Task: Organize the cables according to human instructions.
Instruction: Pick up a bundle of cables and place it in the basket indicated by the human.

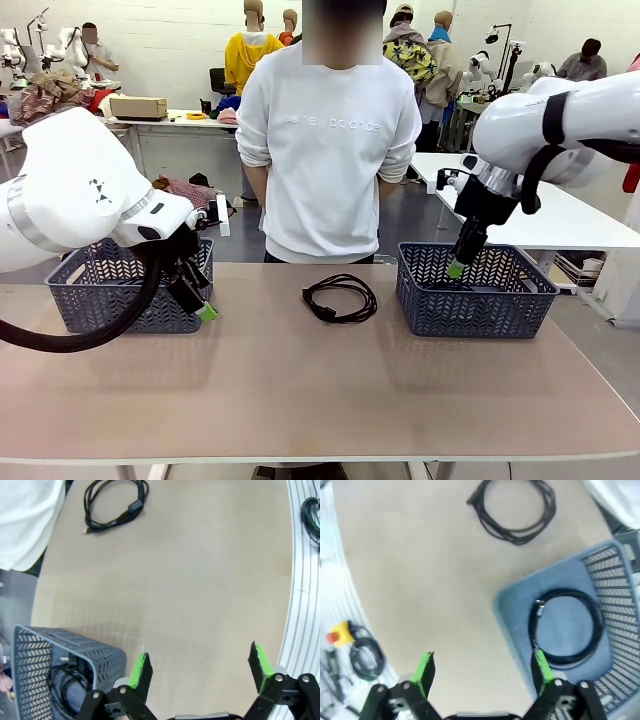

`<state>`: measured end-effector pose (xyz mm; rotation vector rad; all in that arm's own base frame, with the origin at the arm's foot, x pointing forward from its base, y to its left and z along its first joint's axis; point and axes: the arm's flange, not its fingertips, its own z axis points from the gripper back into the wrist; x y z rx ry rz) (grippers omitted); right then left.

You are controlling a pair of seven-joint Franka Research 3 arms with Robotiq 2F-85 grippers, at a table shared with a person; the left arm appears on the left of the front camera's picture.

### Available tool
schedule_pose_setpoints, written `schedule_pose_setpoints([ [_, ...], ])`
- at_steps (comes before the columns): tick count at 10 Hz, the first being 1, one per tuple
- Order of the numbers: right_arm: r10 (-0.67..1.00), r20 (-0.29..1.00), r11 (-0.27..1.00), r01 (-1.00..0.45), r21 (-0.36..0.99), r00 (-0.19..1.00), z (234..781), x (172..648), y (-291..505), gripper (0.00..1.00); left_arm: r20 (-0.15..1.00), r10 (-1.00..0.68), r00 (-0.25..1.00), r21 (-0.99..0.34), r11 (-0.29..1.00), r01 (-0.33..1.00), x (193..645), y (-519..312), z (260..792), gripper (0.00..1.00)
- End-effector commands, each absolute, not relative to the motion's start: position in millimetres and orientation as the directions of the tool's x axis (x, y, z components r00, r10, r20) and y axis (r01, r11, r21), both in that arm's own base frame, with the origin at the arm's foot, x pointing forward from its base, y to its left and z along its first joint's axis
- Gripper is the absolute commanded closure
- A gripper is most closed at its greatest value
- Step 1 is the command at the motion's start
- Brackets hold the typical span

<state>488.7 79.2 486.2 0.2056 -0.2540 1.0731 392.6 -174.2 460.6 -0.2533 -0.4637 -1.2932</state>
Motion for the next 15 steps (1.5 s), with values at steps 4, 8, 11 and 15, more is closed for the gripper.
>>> schedule_pose_setpoints([
  [4, 0.746, 0.460, 0.542, -0.841, 0.002, 0.482, 453.8, 407.5, 101.2, 0.00, 0.467, -0.861, 0.201, 0.071, 0.263, 0.962, 392.6, -173.6, 461.9, 0.00],
  [8, 0.792, 0.460, 0.455, -0.890, -0.008, 0.401, 445.8, 393.0, 123.0, 0.00, 0.467, -0.861, 0.201, 0.071, 0.263, 0.962, 392.6, -173.6, 461.9, 0.00],
  [11, 0.790, 0.441, 0.475, -0.880, -0.004, 0.425, 449.8, 394.6, 117.9, 0.00, 0.467, -0.861, 0.201, 0.071, 0.263, 0.962, 392.6, -173.6, 461.9, 0.00],
  [15, 0.790, 0.441, 0.475, -0.880, -0.004, 0.425, 449.8, 394.6, 117.9, 0.00, 0.467, -0.861, 0.201, 0.071, 0.263, 0.962, 392.6, -173.6, 461.9, 0.00],
])
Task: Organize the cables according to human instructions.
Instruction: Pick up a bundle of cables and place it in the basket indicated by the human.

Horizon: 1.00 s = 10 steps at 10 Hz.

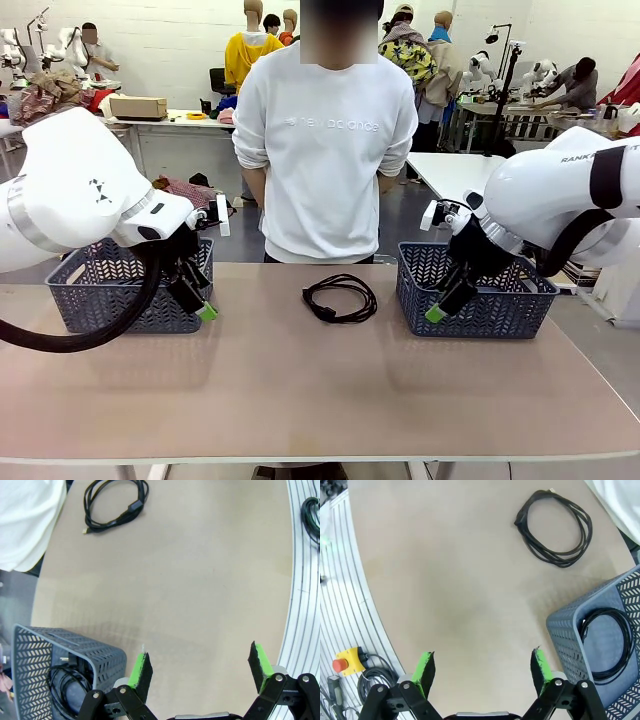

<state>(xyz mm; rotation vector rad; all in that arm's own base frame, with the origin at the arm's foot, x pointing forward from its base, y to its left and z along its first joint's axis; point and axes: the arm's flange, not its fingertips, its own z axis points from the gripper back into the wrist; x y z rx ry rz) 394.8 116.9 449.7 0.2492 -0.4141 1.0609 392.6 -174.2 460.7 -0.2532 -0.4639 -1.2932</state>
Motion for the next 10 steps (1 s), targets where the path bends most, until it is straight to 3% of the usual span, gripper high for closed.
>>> schedule_pose_setpoints([
  [1, 0.790, 0.441, 0.475, -0.880, -0.004, 0.425, 449.8, 394.6, 117.9, 0.00, 0.467, -0.861, 0.201, 0.071, 0.263, 0.962, 392.6, -173.6, 461.9, 0.00],
  [10, 0.790, 0.441, 0.475, -0.880, -0.004, 0.425, 449.8, 394.6, 117.9, 0.00, 0.467, -0.861, 0.201, 0.071, 0.263, 0.962, 392.6, -173.6, 461.9, 0.00],
])
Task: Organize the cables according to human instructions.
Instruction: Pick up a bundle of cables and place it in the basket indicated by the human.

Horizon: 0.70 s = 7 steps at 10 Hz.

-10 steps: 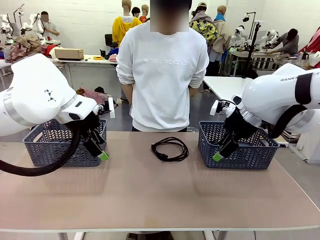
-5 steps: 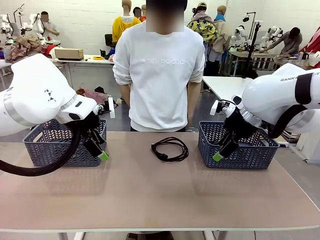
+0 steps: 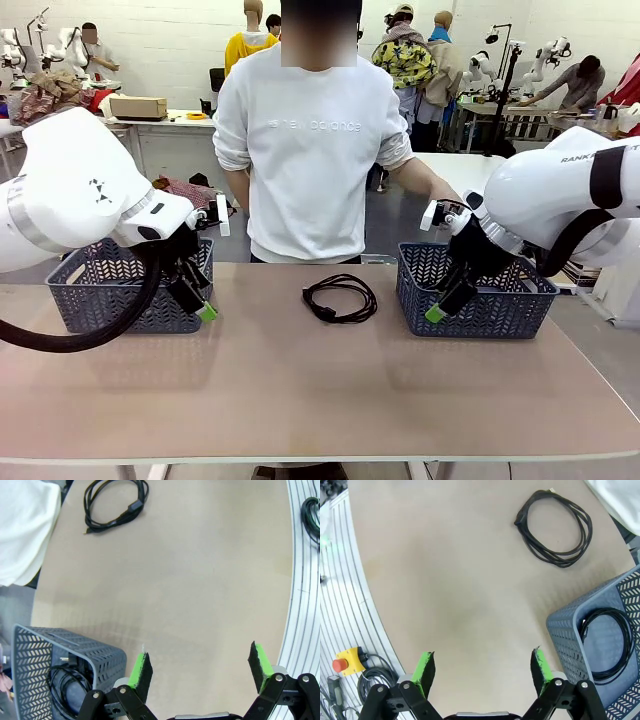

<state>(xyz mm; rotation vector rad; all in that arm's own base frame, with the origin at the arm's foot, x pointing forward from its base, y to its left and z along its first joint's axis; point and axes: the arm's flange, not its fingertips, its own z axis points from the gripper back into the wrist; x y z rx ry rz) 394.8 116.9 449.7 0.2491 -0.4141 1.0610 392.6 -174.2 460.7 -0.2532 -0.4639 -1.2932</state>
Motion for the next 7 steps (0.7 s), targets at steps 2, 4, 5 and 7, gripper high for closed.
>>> schedule_pose_setpoints([
  [2, 0.790, 0.441, 0.475, -0.880, -0.004, 0.425, 449.8, 394.6, 117.9, 0.00, 0.467, -0.861, 0.201, 0.071, 0.263, 0.962, 392.6, -173.6, 461.9, 0.00],
  [4, 0.790, 0.441, 0.475, -0.880, -0.004, 0.425, 449.8, 394.6, 117.9, 0.00, 0.467, -0.861, 0.201, 0.071, 0.263, 0.962, 392.6, -173.6, 461.9, 0.00],
  [5, 0.790, 0.441, 0.475, -0.880, -0.004, 0.425, 449.8, 394.6, 117.9, 0.00, 0.467, -0.861, 0.201, 0.071, 0.263, 0.962, 392.6, -173.6, 461.9, 0.00],
  [7, 0.790, 0.441, 0.475, -0.880, -0.004, 0.425, 449.8, 394.6, 117.9, 0.00, 0.467, -0.861, 0.201, 0.071, 0.263, 0.962, 392.6, -173.6, 461.9, 0.00],
])
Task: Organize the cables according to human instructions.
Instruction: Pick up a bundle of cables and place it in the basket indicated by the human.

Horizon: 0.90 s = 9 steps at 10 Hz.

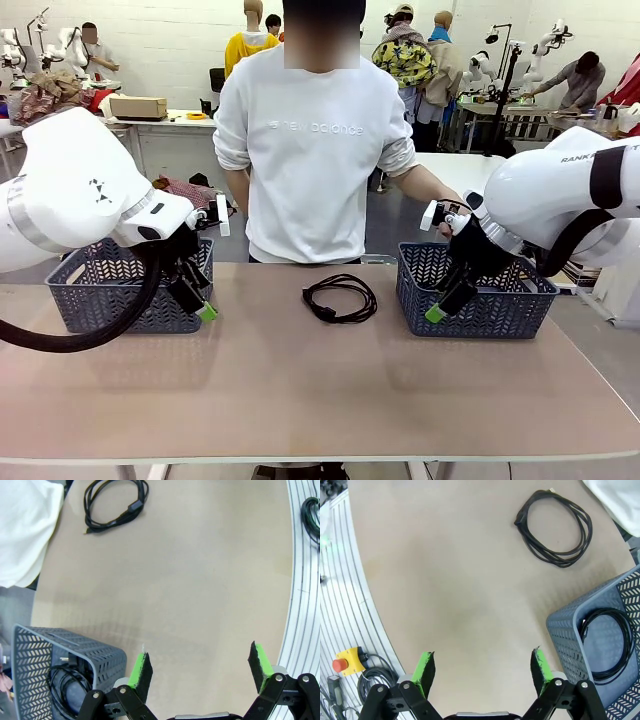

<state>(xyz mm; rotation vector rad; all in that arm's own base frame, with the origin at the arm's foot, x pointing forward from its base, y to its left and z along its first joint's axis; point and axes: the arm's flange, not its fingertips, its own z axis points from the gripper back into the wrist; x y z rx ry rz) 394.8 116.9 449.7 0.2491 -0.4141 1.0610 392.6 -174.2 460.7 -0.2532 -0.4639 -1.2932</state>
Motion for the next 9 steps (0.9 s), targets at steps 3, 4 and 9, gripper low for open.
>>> schedule_pose_setpoints([
  [3, 0.790, 0.444, 0.470, -0.882, 0.000, 0.422, 449.7, 394.8, 116.9, 0.00, 0.467, -0.861, 0.201, 0.071, 0.263, 0.962, 392.6, -173.6, 461.9, 0.00],
  [4, 0.782, 0.443, 0.488, -0.873, 0.004, 0.439, 452.5, 398.4, 126.3, 0.00, 0.467, -0.861, 0.201, 0.071, 0.263, 0.962, 392.6, -173.6, 461.9, 0.00],
  [9, 0.718, 0.338, 0.649, -0.761, -0.009, 0.608, 456.8, 462.1, 206.8, 0.00, 0.467, -0.861, 0.201, 0.071, 0.263, 0.962, 392.6, -173.6, 461.9, 0.00],
])
